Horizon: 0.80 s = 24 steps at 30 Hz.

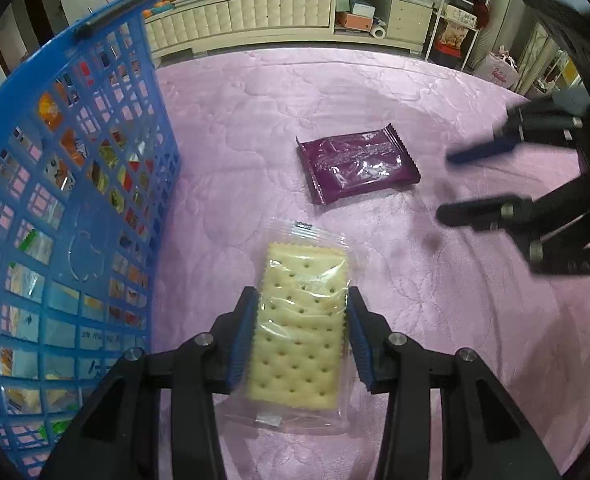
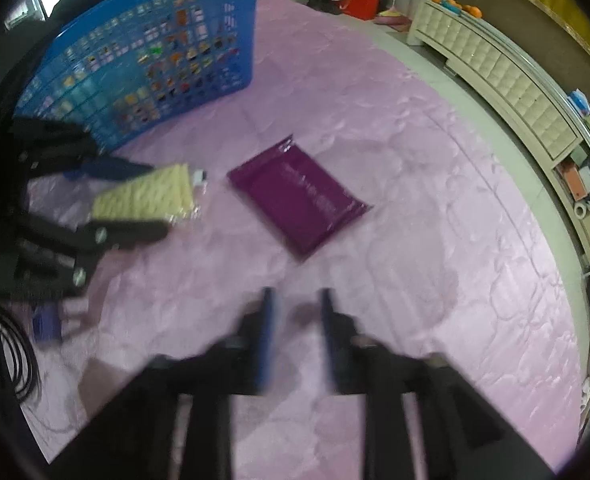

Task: Organize snacks
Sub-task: 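Lift both snacks and carry them toward the blue basket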

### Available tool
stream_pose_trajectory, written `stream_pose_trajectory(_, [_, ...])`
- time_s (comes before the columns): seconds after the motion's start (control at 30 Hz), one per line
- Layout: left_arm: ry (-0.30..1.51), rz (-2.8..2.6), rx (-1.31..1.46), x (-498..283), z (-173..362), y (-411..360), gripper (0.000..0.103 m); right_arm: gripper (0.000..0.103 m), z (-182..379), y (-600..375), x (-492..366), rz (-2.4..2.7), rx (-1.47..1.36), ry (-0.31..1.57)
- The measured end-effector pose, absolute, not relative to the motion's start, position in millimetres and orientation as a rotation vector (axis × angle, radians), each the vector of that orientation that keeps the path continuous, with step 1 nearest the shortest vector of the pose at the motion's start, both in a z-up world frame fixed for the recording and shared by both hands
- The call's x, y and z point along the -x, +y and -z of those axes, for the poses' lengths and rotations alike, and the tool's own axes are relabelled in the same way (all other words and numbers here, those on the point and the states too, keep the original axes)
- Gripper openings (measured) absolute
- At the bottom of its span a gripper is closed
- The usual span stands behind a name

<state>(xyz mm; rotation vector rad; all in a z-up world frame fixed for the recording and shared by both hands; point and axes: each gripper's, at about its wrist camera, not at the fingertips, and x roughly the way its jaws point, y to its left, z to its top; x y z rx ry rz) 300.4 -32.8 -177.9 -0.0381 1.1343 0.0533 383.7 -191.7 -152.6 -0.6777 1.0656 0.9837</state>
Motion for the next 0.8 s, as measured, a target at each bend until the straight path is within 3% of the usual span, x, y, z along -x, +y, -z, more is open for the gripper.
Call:
stream_pose_trajectory(0.07, [1.137,-0.051,0.046,-298.9,178.2,-33.5,0.041,0.087,147.6,-183.0,-388.4,-0.98,0.685,1.006])
stream_pose_trajectory(0.43, [1.129,-0.054,0.041,-301.9,177.8,-36.4,0.041,0.092,172.9,-120.8,-408.9,-1.146,0.912,0.97])
stream_pose_trajectory(0.6, [1.115,-0.043,0.031,-298.6,179.2,-38.2,0.042,0.092,185.7,-111.3,-437.3,-1.264,0.869,1.071])
stream_pose_trajectory(0.73, [1.109,-0.033,0.028,-297.1,179.8,-39.2,0.041,0.082,183.7,-127.3,-432.5,-1.254,0.817,1.041])
stream_pose_trajectory(0.8, [1.105,-0.039,0.026,-296.4,179.7,-40.8,0.041,0.062,180.3,-141.4,-421.4,-1.23,0.788,1.032])
